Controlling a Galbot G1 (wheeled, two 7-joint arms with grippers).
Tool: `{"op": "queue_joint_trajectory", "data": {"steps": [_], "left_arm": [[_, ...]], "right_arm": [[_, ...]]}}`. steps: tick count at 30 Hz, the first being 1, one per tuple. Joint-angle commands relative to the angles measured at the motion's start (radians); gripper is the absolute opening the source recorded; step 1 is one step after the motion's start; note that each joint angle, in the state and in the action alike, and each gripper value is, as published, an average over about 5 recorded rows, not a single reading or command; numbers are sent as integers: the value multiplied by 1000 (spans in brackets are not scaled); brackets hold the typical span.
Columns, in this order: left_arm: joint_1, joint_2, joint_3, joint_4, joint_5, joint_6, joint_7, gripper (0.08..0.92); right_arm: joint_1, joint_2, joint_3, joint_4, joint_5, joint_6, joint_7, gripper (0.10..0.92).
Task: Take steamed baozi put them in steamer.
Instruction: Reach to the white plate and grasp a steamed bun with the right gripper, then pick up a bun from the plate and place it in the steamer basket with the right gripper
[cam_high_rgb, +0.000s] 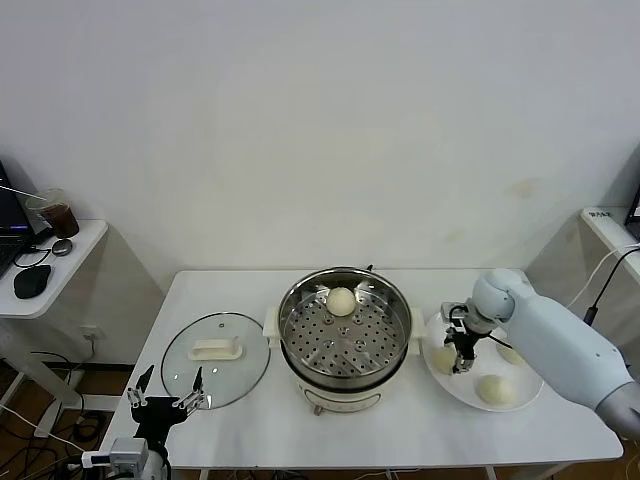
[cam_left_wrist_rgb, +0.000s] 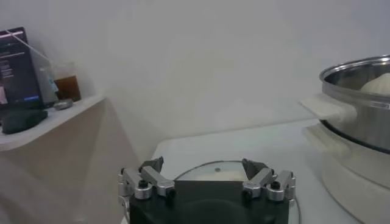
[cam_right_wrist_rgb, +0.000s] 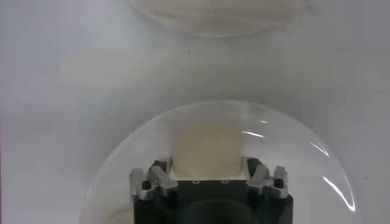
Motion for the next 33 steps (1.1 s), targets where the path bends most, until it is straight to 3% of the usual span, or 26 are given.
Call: {"op": "queue_joint_trajectory", "data": {"steps": [1,11,19,25,33], "left_arm": [[-1,0,2,1,1,-1,0,823],[-5,-8,12,-6,4,-1,0,823],[-17,-27,11,-17,28,-7,-3,823],[-10,-38,10,-24,42,-17,-10,823],[-8,-46,5,-48,42,-19,-13,823]], "right_arm": [[7,-4,8,0,7,-4,2,556],[140,-89,-76,75,101,-35,-25,537],[515,-157,-355,190,332,-98,-55,537],[833,-86,-597,237,508,-141,-67,543],[928,65,-681,241,662,-233,-61,543]]}}
